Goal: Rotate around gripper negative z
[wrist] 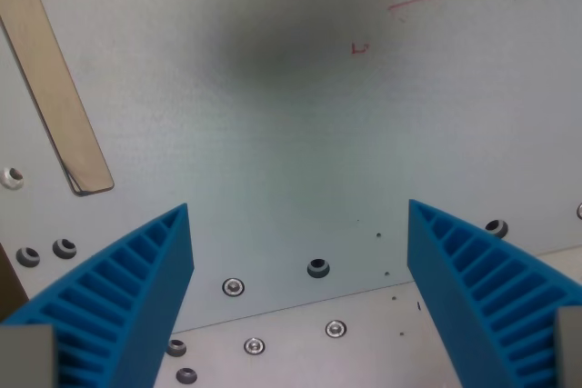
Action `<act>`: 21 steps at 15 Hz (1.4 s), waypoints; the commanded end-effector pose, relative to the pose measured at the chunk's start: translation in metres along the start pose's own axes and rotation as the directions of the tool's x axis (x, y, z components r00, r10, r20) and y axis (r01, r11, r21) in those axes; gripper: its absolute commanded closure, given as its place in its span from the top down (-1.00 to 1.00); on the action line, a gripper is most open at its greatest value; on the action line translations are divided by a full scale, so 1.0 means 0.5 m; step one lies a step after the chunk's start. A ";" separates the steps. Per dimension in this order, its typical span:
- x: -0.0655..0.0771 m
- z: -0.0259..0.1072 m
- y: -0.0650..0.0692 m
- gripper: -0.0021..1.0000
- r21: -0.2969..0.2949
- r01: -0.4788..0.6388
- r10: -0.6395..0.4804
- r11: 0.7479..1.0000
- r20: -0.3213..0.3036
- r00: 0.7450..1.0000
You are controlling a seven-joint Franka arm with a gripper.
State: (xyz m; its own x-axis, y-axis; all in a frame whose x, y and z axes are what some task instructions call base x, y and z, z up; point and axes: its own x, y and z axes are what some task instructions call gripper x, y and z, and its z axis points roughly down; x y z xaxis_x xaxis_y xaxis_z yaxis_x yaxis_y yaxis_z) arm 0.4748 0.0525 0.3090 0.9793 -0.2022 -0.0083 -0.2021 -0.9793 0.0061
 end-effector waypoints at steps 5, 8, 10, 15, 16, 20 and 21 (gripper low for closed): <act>0.000 -0.002 0.000 1.00 0.001 0.058 -0.058 0.998 -0.003 0.998; 0.000 -0.002 0.000 1.00 0.000 0.093 -0.093 0.996 -0.003 0.996; 0.000 -0.002 0.000 1.00 0.000 0.116 -0.116 0.993 -0.003 0.993; 0.000 -0.002 0.000 1.00 0.000 0.174 -0.174 0.985 -0.003 0.985; 0.000 -0.002 0.000 1.00 0.000 0.185 -0.185 0.983 -0.003 0.983; 0.000 -0.002 0.000 1.00 0.000 0.231 -0.231 0.973 -0.003 0.973; 0.000 -0.002 0.000 1.00 0.000 0.242 -0.242 0.970 -0.003 0.970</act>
State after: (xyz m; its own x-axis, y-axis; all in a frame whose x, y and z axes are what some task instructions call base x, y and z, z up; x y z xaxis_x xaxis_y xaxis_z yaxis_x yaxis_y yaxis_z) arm 0.4748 0.0526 0.3090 0.9974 -0.0715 -0.0091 -0.0714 -0.9974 0.0053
